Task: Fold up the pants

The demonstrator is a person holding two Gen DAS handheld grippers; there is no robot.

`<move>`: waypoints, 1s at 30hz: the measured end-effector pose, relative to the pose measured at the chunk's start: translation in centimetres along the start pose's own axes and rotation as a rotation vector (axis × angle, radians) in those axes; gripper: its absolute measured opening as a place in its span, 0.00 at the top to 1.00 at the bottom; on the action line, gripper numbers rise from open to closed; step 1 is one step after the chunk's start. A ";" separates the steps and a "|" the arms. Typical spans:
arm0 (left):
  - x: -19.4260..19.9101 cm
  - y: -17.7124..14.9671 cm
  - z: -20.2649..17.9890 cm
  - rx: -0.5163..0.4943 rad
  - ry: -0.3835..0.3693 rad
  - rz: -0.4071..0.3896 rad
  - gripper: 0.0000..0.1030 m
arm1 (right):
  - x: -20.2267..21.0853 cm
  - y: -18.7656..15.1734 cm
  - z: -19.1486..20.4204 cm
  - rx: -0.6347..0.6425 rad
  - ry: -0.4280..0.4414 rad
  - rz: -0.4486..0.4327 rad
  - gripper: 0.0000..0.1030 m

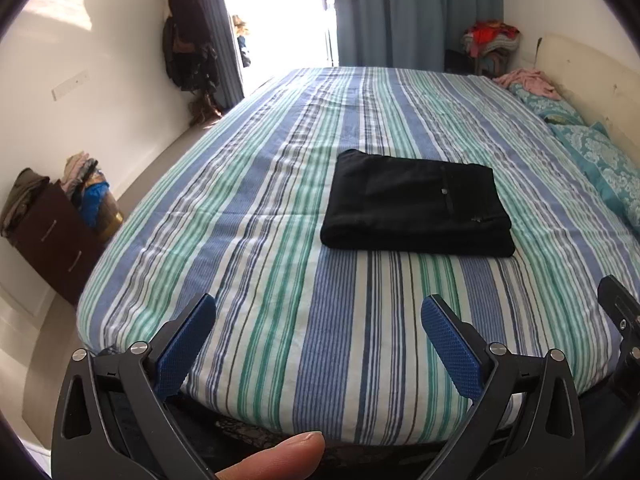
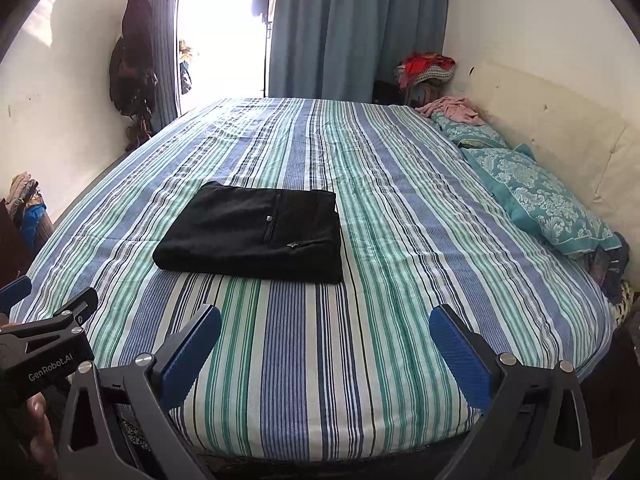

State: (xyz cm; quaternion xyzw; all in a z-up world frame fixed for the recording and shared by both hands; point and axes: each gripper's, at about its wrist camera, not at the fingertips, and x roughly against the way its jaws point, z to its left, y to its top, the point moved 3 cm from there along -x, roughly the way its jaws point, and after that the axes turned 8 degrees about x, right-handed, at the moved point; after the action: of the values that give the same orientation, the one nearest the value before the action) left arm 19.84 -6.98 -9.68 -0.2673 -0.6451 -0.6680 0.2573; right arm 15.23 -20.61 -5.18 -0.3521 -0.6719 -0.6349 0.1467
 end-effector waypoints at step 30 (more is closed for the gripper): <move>0.4 -0.4 -0.5 -0.021 -0.048 0.078 0.01 | 1.0 0.7 -0.4 -0.014 0.001 -0.014 0.00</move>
State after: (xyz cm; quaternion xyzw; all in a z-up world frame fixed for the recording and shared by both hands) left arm 19.29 -7.52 -9.67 -0.3110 -0.6331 -0.6574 0.2650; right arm 14.92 -20.73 -3.98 -0.3483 -0.6698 -0.6406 0.1402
